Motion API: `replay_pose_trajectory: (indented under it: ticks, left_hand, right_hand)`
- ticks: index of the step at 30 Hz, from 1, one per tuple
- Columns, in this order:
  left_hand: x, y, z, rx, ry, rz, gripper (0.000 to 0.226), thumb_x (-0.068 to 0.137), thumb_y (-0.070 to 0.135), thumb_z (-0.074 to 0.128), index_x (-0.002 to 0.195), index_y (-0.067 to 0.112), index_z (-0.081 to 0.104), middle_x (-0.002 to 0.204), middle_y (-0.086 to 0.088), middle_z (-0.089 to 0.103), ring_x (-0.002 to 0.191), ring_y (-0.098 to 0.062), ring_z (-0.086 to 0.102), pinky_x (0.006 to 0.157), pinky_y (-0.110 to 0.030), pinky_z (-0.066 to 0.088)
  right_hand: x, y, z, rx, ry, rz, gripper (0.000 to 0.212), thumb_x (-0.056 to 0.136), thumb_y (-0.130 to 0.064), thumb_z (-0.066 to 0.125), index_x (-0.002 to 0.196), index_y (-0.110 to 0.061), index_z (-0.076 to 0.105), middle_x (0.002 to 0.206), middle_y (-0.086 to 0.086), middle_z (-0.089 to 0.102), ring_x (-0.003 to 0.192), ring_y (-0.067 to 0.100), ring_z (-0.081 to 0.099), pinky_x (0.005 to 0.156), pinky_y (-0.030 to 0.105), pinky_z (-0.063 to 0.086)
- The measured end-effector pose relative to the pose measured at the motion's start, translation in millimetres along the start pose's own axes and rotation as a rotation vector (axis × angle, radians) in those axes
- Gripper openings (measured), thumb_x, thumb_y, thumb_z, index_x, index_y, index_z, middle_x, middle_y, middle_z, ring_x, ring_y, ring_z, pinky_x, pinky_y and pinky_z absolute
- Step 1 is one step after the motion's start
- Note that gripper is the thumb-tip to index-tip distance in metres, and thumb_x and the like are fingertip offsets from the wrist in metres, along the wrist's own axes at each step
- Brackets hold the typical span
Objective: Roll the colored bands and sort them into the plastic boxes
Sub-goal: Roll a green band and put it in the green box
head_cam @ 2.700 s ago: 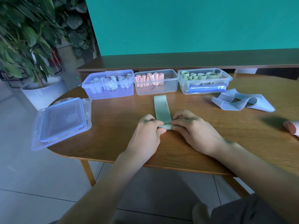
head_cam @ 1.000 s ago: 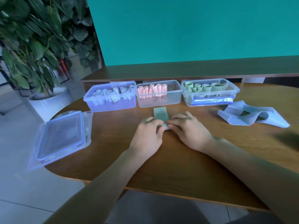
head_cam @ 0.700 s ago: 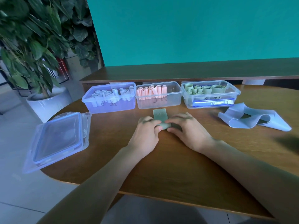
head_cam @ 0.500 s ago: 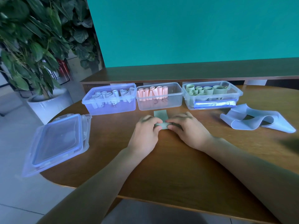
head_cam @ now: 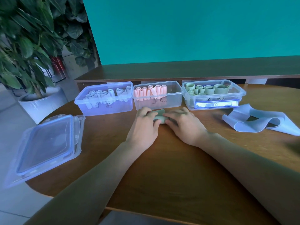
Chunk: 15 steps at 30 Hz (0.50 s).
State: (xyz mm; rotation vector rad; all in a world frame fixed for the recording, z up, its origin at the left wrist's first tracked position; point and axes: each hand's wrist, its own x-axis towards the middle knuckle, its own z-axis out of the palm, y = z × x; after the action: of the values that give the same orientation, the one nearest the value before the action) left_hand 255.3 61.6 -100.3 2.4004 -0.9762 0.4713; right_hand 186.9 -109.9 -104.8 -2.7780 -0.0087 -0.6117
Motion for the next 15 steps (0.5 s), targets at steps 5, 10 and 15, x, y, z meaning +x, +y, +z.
replay_pose_trajectory:
  ticks: [5, 10, 15]
  left_hand:
    - [4.7, -2.7, 0.0, -0.027, 0.005, 0.004, 0.026, 0.097, 0.025, 0.063, 0.122, 0.018, 0.065, 0.123, 0.000, 0.059, 0.117, -0.017, 0.053, 0.095, -0.023, 0.040]
    - [15.4, -8.0, 6.0, 0.003, -0.070, -0.009, 0.038, 0.099, 0.034, 0.058, 0.135, 0.023, 0.059, 0.131, 0.000, 0.057, 0.127, -0.020, 0.044, 0.102, -0.030, 0.041]
    - [23.3, -11.0, 10.6, 0.056, -0.100, -0.039, 0.050, 0.101, 0.039, 0.053, 0.146, 0.017, 0.049, 0.132, -0.002, 0.043, 0.128, -0.021, 0.036, 0.109, -0.034, 0.039]
  right_hand:
    - [10.4, 3.9, 4.0, -0.007, -0.008, 0.002, 0.038, 0.107, -0.036, 0.042, 0.141, -0.030, 0.057, 0.136, -0.007, 0.054, 0.115, 0.020, 0.041, 0.104, 0.040, 0.039]
    - [15.2, 2.2, 2.6, 0.064, 0.062, -0.031, 0.032, 0.101, -0.024, 0.058, 0.133, -0.019, 0.062, 0.129, 0.001, 0.061, 0.116, 0.022, 0.051, 0.098, 0.039, 0.048]
    - [22.4, 6.9, 5.2, 0.065, -0.020, -0.006, 0.040, 0.101, -0.031, 0.057, 0.141, -0.026, 0.055, 0.137, -0.002, 0.058, 0.122, 0.026, 0.049, 0.106, 0.043, 0.042]
